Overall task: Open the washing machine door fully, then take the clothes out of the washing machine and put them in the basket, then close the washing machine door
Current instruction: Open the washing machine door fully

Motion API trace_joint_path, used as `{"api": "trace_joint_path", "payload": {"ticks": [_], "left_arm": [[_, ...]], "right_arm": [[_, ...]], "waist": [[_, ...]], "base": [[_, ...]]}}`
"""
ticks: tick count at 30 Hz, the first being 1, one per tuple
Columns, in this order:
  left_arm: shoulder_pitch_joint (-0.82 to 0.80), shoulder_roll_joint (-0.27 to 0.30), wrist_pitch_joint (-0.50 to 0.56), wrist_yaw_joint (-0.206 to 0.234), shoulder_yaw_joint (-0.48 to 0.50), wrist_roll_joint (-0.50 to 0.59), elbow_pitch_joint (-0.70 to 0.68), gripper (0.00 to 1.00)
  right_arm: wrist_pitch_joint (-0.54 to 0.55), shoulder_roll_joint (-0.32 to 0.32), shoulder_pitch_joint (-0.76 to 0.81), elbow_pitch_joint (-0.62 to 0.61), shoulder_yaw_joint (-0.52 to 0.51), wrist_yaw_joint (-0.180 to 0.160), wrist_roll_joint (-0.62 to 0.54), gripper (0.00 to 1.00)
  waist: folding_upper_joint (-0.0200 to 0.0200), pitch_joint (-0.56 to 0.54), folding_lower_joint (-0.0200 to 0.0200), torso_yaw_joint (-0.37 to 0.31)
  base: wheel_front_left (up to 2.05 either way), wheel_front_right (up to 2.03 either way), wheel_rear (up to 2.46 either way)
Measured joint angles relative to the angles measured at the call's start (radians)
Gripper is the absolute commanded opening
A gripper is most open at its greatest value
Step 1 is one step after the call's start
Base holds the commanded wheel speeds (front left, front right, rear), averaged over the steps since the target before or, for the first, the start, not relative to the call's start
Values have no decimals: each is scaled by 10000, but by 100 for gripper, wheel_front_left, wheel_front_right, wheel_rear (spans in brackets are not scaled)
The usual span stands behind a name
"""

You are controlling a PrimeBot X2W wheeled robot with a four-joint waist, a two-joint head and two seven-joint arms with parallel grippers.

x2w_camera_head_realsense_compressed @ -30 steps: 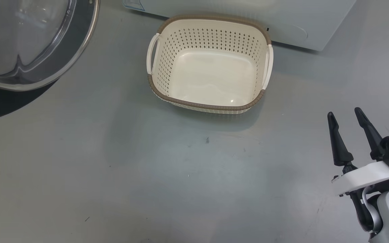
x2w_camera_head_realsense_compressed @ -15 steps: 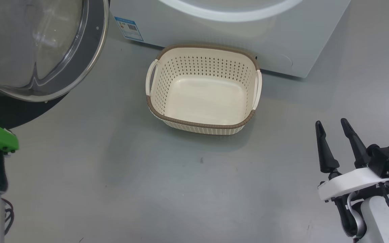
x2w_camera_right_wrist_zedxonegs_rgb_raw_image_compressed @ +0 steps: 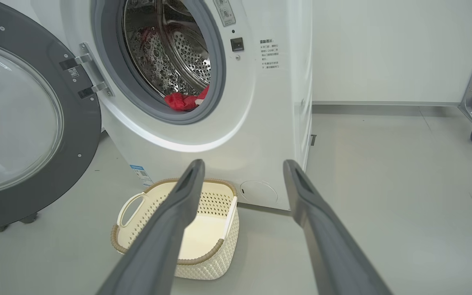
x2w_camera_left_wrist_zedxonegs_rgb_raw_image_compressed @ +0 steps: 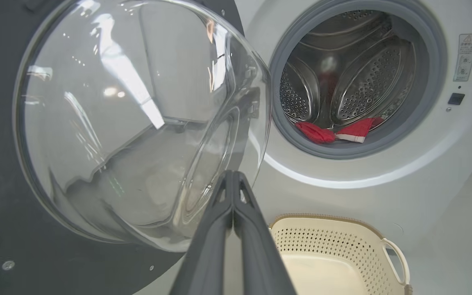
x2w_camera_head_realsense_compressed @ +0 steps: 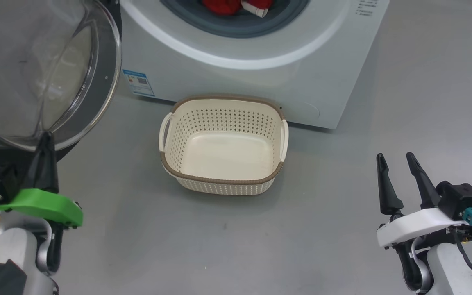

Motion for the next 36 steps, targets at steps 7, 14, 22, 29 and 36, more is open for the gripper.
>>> {"api": "trace_joint_path", "payload": {"ticks": [7, 14, 22, 29, 36], "left_arm": [[734, -339, -2, -142, -330, 0, -332, 0], [1383, -746, -73, -142, -449, -65, -769, 0], [1778, -1233, -75, -88, -546, -102, -1187, 0], [1985, -1453, -84, 54, -665, -84, -1381, 100], [2199, -1471, -88, 111, -688, 176, -1808, 100]], "right_arm": [[-75, 128, 3, 17, -67, -88, 0, 100], [-77, 159, 14, -33, -102, -92, -2, 100], [-82, 155, 53, -194, -192, -100, -6, 100], [-86, 151, 148, -249, -286, -176, -17, 100], [-88, 165, 164, -255, -284, -174, -36, 100]], "waist": [[0, -498, 0, -679], [0, -866, 0, -1411], [0, -1061, 0, -2088], [0, -1049, 0, -2246], [0, -1062, 0, -2285]], "base": [[0, 0, 0], [0, 0, 0], [0, 0, 0], [0, 0, 0], [0, 0, 0]]}}
